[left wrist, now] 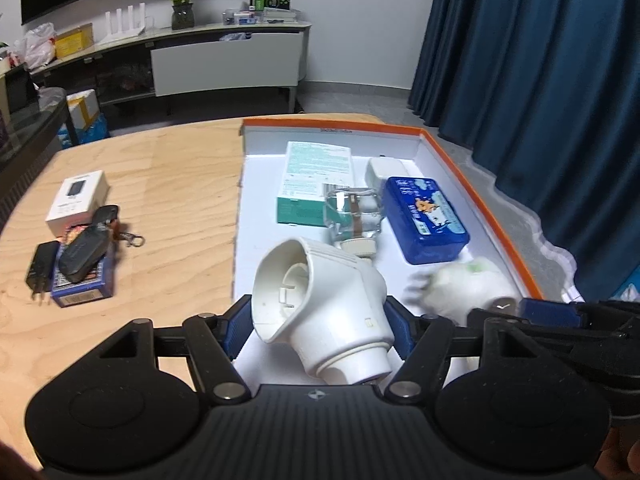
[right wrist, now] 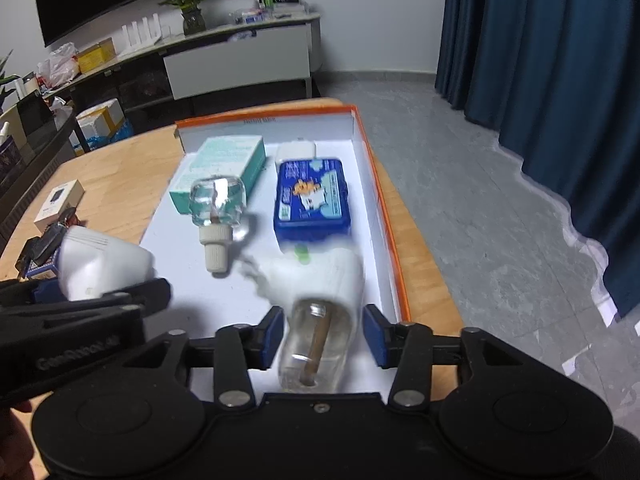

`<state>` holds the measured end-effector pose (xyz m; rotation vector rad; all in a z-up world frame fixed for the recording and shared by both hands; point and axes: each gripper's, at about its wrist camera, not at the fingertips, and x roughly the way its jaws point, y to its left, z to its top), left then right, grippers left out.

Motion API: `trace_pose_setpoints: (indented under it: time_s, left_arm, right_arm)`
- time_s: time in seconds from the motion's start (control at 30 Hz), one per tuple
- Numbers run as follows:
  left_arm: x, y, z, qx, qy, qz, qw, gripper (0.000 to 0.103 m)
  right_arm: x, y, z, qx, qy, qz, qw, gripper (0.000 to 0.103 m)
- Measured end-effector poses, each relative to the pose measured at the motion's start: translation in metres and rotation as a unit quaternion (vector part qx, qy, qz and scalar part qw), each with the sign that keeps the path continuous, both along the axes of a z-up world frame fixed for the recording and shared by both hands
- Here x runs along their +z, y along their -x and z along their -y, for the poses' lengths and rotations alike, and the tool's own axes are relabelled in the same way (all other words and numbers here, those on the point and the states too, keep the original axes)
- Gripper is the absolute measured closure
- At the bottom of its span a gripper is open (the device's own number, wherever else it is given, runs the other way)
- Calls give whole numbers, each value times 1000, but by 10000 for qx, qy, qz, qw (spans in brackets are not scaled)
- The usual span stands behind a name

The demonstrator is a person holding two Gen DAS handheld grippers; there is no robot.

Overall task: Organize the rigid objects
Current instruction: 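Lower the white adapter and diffuser into the white box, opening both tools, then grasp the black charger with the left tool while the right tool moves to the black car key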

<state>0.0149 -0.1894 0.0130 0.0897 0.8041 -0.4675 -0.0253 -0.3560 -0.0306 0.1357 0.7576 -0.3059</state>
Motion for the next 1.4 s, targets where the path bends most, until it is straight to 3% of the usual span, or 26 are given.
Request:
trace_pose_setpoints:
  time_s: [0.1, 0.2, 0.37, 0.57, 0.73, 0.83, 0.97, 1.1, 1.2, 1.3, 1.4]
  left_arm:
    - [-3, -2, -2, -26, 156, -155, 9998, 30]
    - [1, -2, -8, 3, 317, -123, 9994, 13]
    - [21, 0, -28, 131, 548, 151, 9983, 8]
    - [31, -15, -92, 1073, 308, 399, 9929, 8]
    - [18, -45, -165, 2060, 119, 231, 9782, 8]
    - [13, -64, -194, 2308, 242, 154, 9726, 9]
    - [7, -95, -203, 2225, 358, 106, 9742, 9]
    - [-7, -114, -195, 1807, 220, -9, 9833, 11]
    - [-21, -125, -192, 1822, -72, -53, 9832, 11]
    - [-28, -129, -201, 1832, 75, -93, 9830, 9]
    - [-27, -129, -194, 1749, -84, 52, 9845, 11]
  right_arm:
    - [4, 1, -1, -36, 124, 35, 9999, 43]
    - [9, 5, 3, -108, 58, 173, 9998, 43]
    - [27, 10, 1, -109, 23, 547, 9984, 37]
    - [38, -6, -17, 454, -539, 639, 9955, 36]
    - [37, -36, -61, 1262, -898, 529, 9865, 34]
    - [35, -54, -92, 1576, -869, 456, 9826, 34]
    - [34, -66, -116, 1786, -915, 479, 9785, 34]
    - [33, -70, -120, 1808, -707, 477, 9798, 34]
    - [30, -73, -115, 1731, -608, 457, 9820, 34]
    - [26, -77, -107, 1643, -637, 461, 9833, 34]
    - [22, -82, -104, 1589, -699, 442, 9838, 34]
